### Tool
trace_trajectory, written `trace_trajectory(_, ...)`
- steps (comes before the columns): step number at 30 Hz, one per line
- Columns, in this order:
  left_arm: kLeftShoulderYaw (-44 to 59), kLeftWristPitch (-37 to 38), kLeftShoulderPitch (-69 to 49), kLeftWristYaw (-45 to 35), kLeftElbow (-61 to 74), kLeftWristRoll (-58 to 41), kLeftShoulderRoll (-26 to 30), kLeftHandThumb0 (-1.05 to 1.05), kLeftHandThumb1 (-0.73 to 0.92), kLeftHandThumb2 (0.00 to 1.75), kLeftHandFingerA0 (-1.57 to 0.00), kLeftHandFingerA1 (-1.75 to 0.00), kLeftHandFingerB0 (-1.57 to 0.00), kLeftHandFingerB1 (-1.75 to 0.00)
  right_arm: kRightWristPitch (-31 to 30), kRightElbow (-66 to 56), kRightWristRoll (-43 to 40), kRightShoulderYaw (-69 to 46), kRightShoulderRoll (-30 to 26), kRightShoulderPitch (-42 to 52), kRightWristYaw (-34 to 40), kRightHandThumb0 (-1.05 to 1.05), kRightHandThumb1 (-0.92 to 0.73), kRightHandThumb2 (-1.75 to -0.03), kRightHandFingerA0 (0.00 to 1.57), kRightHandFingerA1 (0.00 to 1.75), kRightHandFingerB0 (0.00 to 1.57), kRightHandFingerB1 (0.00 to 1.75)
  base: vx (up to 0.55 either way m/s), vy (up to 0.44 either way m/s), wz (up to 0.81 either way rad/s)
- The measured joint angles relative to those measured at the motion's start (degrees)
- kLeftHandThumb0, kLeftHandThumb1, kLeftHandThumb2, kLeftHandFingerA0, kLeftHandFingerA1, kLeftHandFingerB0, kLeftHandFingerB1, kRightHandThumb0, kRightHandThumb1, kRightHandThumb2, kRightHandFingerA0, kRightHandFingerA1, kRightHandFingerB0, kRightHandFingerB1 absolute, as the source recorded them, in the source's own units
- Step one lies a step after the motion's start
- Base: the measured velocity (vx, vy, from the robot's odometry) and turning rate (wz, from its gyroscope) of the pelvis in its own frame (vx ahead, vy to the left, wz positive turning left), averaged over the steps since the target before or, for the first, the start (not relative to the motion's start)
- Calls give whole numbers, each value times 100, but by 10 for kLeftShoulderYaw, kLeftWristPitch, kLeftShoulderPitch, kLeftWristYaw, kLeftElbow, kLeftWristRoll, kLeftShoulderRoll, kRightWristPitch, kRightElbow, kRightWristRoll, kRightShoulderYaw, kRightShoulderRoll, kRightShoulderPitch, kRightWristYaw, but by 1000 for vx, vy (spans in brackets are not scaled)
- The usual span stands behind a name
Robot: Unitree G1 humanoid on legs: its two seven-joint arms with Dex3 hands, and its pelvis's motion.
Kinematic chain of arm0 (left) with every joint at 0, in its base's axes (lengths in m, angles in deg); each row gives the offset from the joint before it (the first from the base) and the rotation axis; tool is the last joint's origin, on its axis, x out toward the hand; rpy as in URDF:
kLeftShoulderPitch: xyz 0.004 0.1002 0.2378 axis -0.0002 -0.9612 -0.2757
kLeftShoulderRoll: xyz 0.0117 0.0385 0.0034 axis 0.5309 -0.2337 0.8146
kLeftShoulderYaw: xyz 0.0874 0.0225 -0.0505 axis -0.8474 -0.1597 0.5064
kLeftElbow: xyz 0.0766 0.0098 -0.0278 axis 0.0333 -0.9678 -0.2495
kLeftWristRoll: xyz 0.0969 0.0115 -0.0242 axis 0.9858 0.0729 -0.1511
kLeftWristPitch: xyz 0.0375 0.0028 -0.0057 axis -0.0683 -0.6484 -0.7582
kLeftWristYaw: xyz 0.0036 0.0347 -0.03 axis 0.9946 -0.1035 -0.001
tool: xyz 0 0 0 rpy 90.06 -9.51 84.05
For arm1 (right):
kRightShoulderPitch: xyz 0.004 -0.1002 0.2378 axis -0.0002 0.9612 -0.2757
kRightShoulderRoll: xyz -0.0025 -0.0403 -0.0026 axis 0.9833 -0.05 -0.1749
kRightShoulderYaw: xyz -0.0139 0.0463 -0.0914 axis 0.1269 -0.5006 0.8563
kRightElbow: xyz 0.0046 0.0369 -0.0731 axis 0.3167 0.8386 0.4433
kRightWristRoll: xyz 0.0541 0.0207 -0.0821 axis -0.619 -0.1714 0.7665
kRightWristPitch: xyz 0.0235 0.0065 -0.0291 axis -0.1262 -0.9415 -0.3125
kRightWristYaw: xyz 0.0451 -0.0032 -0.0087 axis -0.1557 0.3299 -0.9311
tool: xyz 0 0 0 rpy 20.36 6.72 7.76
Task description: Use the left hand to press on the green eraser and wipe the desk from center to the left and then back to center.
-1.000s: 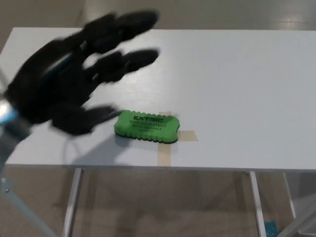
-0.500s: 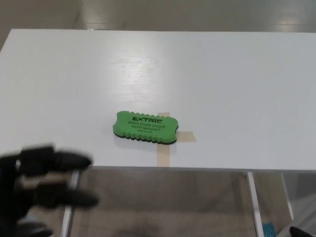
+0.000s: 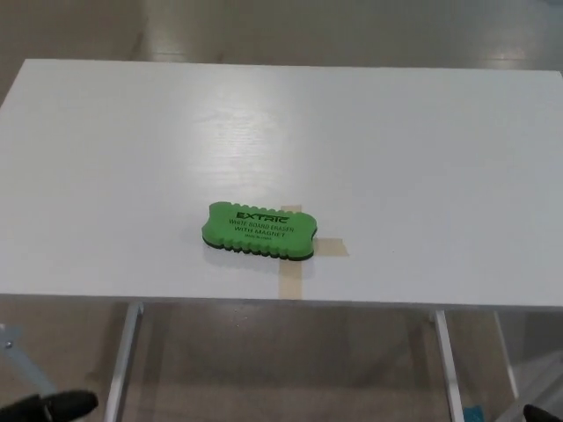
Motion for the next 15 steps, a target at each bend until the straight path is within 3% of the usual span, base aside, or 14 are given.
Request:
trace_trajectory(4,-11,28,9,41,-58,30,-14,-31,70,62,-91,-49,-59,-38,0,12,1,3,0,-1,3,-44,-74,-64,66,41,39,33,0,0,0)
trace_trajectory(5,-14,39,18,63,-91,42,-19,-30,72,62,-93,-49,-62,-38,0,19,1,5,0,-3,4,-50,-62,-90,57,57,32,47,0,0,0)
trace_trajectory(15,-22,73,72,158,-251,86,-35,-30,72,62,-92,-49,-63,-38,0,48,1,9,-1,-11,6,-50,-63,-91,57,57,33,47,0,0,0)
